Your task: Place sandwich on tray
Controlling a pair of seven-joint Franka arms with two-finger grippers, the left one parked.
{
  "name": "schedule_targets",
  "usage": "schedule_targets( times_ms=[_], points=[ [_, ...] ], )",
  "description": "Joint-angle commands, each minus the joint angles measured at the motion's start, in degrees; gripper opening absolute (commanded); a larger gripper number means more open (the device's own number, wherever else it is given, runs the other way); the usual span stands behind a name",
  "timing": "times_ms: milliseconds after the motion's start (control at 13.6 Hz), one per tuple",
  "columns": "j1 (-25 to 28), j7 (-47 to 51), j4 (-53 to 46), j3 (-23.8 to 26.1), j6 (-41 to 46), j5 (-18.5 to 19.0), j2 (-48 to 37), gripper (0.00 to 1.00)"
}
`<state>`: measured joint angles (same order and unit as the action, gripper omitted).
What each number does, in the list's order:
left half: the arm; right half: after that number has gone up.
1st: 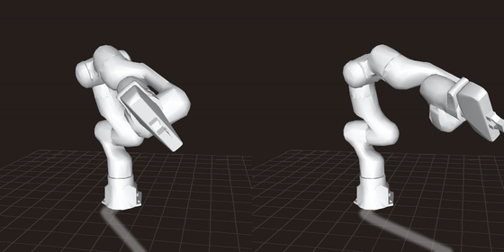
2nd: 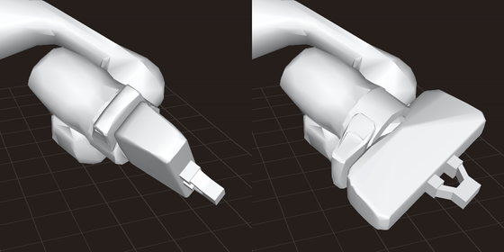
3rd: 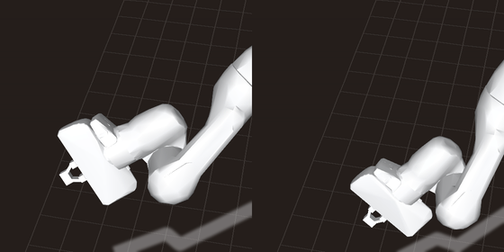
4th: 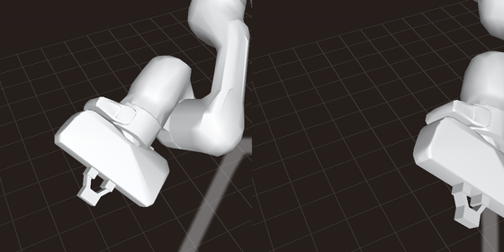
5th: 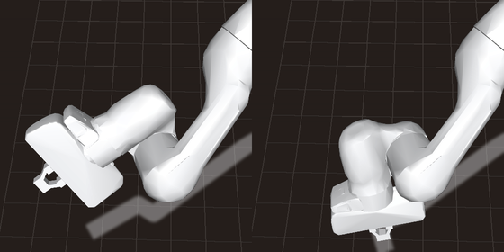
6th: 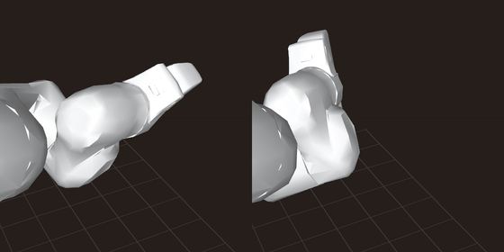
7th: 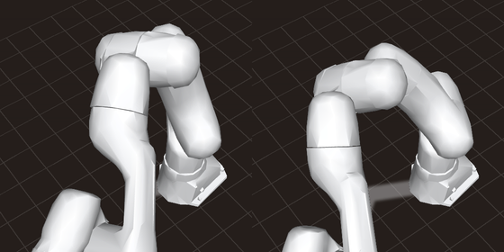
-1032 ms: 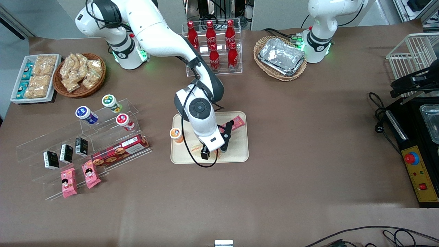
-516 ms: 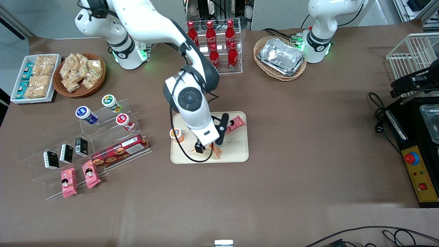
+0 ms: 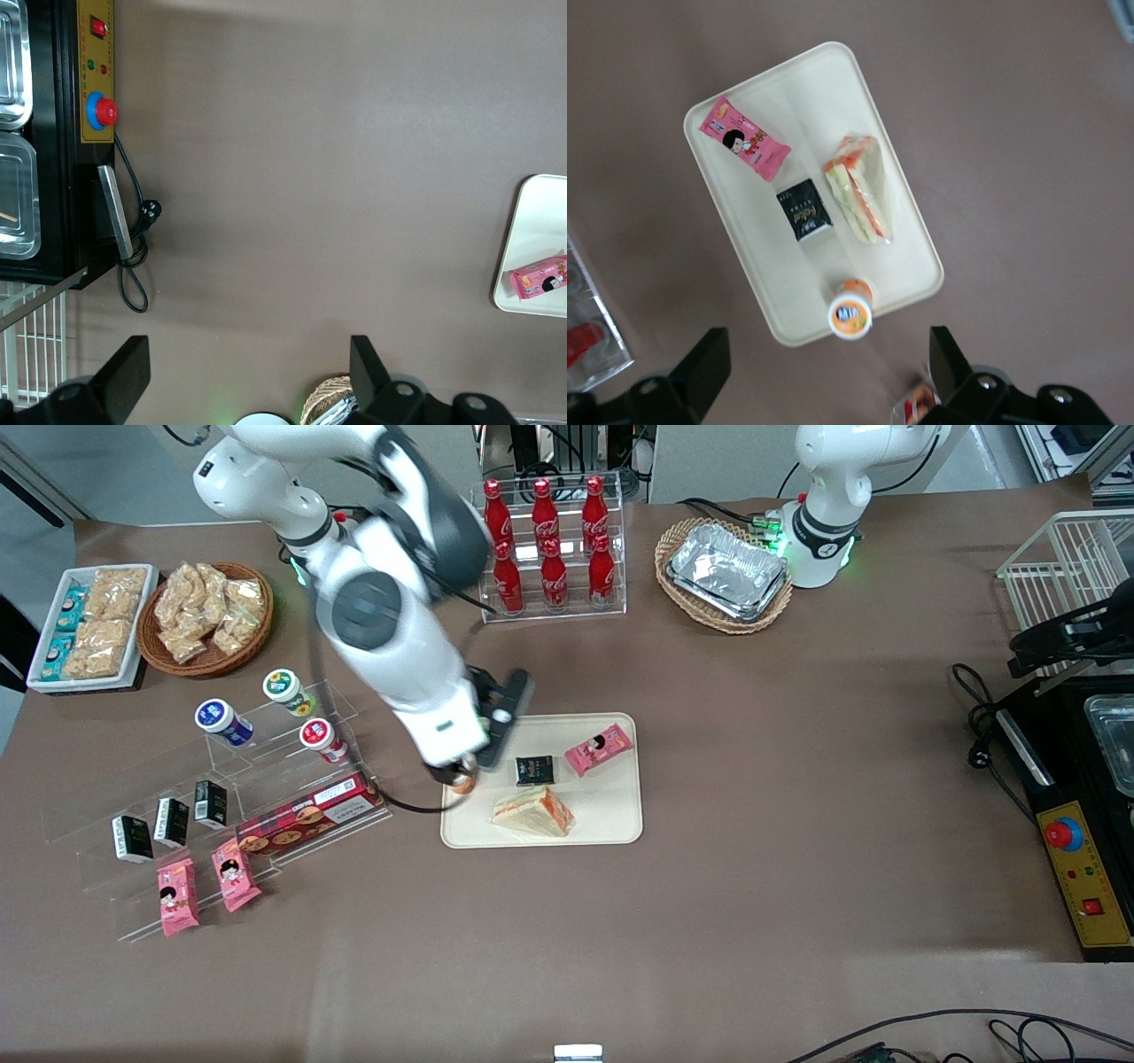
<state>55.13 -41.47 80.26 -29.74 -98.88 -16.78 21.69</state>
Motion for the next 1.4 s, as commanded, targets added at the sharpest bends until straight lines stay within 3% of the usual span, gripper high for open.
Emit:
schedule_targets(
  times_ms=[0, 442, 663, 811, 958, 1326],
  points=[
    [-2.9, 1.8, 1.2, -2.9, 7.8, -1.1, -7.7, 1.00],
    [-13.6, 8.6, 1.2, -2.1, 15.7, -0.7, -15.2, 1.00],
    [-19.0, 20.2, 1.2, -0.4, 19.2, 0.0, -17.1, 1.00],
    [-28.4, 26.1, 1.3, 9.3, 20.0, 5.9, -18.7, 1.00],
    [-37.1, 34.3, 1.4, 19.8, 20.9, 8.4, -19.9, 1.00],
    [-37.5, 44.3, 3.9, 20.7, 24.4, 14.9, -22.4, 1.00]
  ],
)
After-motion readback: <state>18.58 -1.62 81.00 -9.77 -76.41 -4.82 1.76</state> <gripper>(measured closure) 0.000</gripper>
